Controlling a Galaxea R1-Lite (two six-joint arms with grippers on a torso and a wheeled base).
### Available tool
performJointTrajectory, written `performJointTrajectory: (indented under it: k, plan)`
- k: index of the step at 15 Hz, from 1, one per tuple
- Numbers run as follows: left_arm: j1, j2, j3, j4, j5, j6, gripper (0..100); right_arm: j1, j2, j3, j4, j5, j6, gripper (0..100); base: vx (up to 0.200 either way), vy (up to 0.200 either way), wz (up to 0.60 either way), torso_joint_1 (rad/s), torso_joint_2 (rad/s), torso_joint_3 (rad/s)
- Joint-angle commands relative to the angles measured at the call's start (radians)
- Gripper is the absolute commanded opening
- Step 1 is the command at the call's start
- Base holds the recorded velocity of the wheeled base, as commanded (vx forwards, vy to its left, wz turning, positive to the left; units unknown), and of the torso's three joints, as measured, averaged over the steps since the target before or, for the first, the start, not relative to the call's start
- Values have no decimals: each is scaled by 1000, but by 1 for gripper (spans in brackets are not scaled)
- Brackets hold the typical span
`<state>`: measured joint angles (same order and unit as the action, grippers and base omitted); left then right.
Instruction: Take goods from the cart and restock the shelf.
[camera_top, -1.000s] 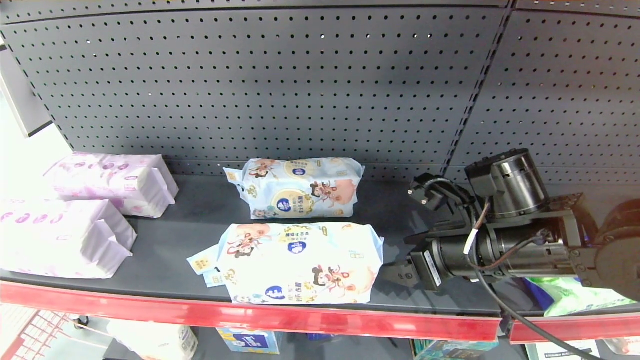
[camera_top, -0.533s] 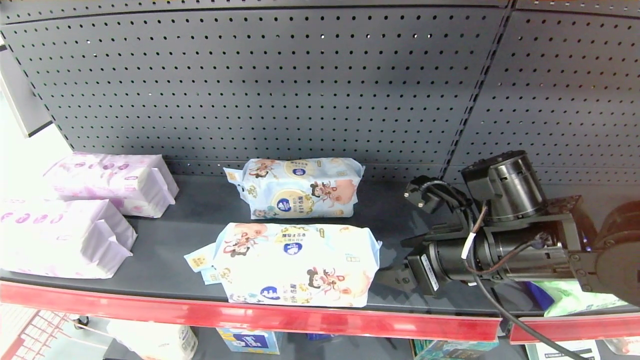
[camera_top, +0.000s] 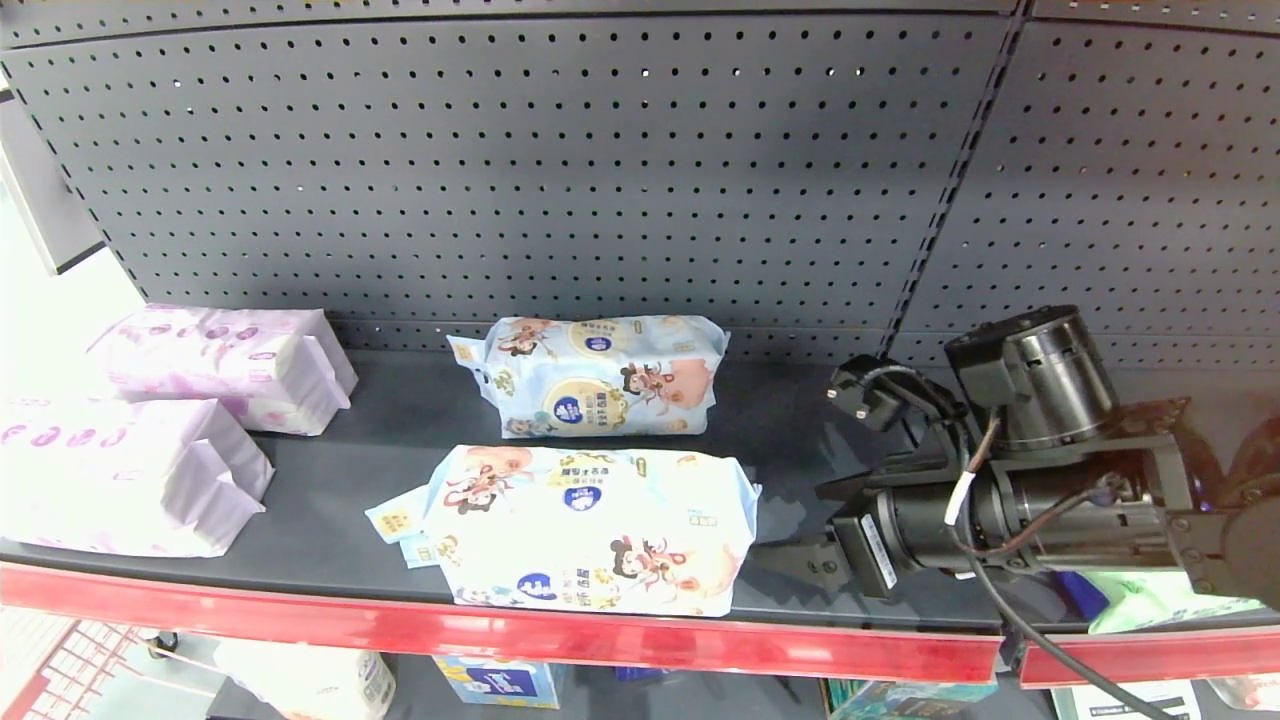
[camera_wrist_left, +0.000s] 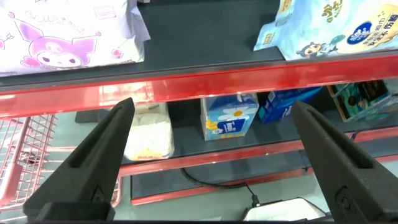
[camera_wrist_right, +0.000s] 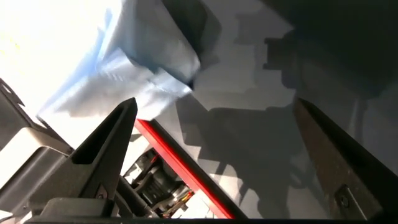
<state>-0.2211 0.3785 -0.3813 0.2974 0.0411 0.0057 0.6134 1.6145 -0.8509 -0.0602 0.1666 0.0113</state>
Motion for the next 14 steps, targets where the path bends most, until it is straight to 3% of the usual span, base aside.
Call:
performJointTrajectory:
  k: [1, 2, 6, 8, 11, 14]
  plan:
    - [-1, -3, 21, 0, -1, -1, 100, -24, -148, 56, -1, -53, -5, 100, 0, 0, 0, 0, 0, 0]
    - [-1, -3, 21, 0, -1, -1, 100, -24, -148, 56, -1, -53, -5, 100, 0, 0, 0, 0, 0, 0]
    - [-3, -89, 108, -3, -9, -4, 100, -73, -651, 300, -3, -363, -8, 100, 0, 0, 0, 0, 0, 0]
    - [-6, -121, 107, -3, -17, -4, 100, -150, -855, 414, -1, -496, -43, 100, 0, 0, 0, 0, 0, 0]
    - [-9, -142, 99, -9, -64, -4, 100, -290, -1150, 549, 0, -524, -183, 100, 0, 0, 0, 0, 0, 0]
    - [-7, -156, 97, -12, -93, -4, 100, -356, -1269, 555, 0, -527, -272, 100, 0, 0, 0, 0, 0, 0]
